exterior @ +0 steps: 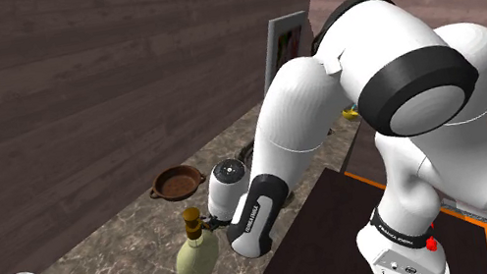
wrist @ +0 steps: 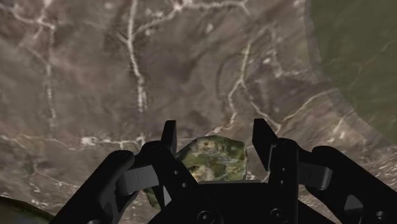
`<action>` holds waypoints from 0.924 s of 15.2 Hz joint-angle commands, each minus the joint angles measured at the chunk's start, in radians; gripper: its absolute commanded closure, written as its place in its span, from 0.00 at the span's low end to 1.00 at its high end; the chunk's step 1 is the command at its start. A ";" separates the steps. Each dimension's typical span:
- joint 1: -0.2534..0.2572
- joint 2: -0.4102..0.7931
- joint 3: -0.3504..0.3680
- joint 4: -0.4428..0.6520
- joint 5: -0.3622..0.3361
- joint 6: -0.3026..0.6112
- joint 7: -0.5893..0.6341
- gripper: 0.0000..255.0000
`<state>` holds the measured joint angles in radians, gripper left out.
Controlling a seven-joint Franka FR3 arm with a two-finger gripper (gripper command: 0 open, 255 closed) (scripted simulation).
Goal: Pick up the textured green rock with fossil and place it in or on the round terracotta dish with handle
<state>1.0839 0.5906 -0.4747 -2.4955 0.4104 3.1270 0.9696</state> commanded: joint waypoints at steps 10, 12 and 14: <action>0.183 -0.113 -0.199 -0.049 -0.049 -0.100 0.024 1.00; 0.178 -0.111 -0.195 -0.049 -0.048 -0.097 0.022 1.00; -0.127 -0.171 0.006 0.010 -0.043 -0.211 -0.168 0.00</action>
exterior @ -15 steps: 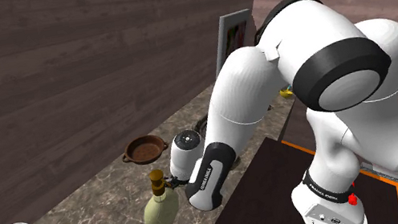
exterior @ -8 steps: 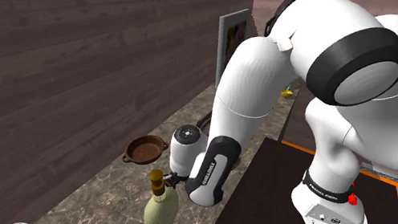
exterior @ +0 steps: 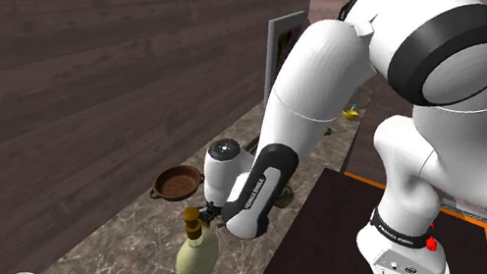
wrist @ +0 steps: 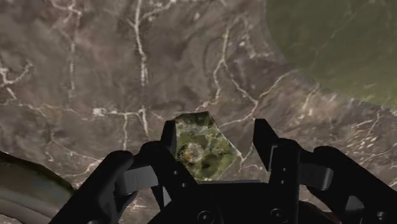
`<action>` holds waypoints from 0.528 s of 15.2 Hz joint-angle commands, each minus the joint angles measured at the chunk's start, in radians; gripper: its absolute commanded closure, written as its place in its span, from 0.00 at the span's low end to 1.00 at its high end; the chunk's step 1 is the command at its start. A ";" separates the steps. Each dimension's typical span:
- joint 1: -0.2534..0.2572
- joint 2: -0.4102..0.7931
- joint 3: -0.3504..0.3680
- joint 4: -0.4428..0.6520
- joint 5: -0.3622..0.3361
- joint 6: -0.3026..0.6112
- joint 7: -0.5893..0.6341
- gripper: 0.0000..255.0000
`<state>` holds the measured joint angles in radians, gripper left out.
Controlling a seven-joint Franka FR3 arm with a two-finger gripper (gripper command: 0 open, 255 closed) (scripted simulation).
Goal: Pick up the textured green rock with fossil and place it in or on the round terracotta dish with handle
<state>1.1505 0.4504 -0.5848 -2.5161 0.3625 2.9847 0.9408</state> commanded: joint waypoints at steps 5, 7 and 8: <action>-0.464 0.024 0.295 0.149 0.103 -0.231 -0.392 0.00; -0.479 0.052 0.315 0.158 0.123 -0.211 -0.407 0.00; -0.487 0.066 0.325 0.163 0.132 -0.201 -0.414 0.00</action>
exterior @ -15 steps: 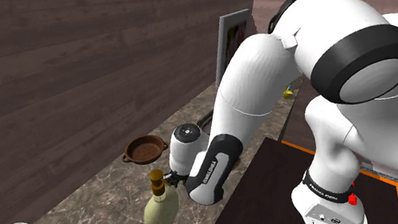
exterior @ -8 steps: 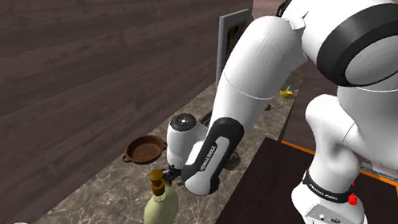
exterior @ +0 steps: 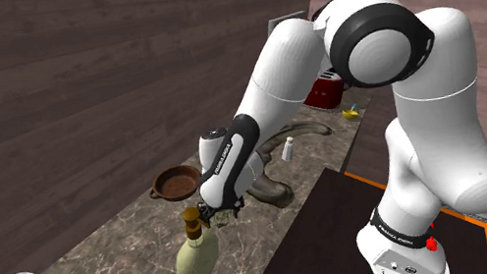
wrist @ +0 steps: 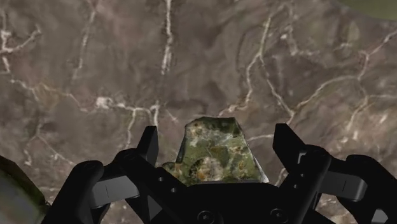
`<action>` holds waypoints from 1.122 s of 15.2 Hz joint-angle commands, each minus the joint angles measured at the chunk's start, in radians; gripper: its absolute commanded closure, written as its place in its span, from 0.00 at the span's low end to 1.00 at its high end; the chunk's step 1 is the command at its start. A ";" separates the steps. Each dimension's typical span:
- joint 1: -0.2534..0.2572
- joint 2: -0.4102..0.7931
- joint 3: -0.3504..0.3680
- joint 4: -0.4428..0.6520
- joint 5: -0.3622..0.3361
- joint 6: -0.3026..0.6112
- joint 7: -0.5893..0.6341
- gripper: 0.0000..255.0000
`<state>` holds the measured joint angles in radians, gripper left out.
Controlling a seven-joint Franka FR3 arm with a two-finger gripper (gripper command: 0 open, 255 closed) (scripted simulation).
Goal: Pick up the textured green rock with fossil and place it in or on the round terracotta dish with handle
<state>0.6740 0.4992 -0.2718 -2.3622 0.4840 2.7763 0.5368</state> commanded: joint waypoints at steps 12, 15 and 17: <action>-0.021 0.038 0.027 0.017 0.024 0.022 -0.020 1.00; -0.021 0.040 0.028 0.017 0.025 0.023 -0.020 1.00; -0.021 0.041 0.029 0.019 0.025 0.023 -0.019 1.00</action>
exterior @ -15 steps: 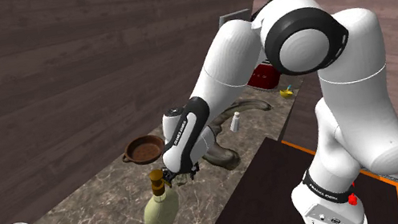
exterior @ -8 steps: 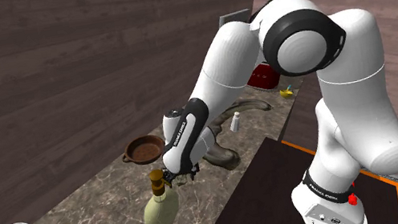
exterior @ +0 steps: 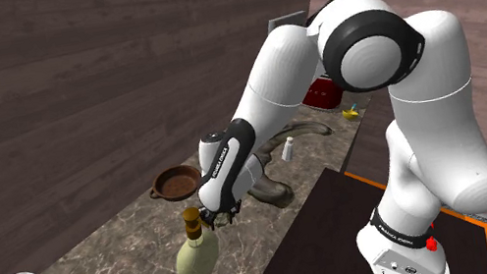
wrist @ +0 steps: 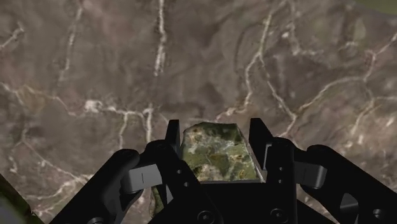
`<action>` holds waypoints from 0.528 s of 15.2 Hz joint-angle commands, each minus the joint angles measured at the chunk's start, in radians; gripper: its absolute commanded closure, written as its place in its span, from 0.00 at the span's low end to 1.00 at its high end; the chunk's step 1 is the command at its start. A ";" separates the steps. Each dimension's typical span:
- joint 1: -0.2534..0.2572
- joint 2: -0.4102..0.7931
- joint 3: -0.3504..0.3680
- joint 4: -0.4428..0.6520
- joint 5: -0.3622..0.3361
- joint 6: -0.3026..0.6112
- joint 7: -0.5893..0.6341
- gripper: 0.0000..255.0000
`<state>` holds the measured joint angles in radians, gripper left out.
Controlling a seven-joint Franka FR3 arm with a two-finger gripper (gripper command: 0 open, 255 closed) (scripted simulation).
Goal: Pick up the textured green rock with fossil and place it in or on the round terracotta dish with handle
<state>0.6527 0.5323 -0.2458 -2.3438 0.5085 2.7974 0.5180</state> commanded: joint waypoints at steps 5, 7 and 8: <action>0.023 -0.037 -0.028 -0.018 -0.027 -0.027 0.020 1.00; 0.039 -0.066 -0.049 -0.028 -0.046 -0.046 0.036 1.00; 0.047 -0.080 -0.059 -0.032 -0.057 -0.056 0.044 1.00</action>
<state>0.6912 0.4665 -0.2947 -2.3702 0.4618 2.7506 0.5537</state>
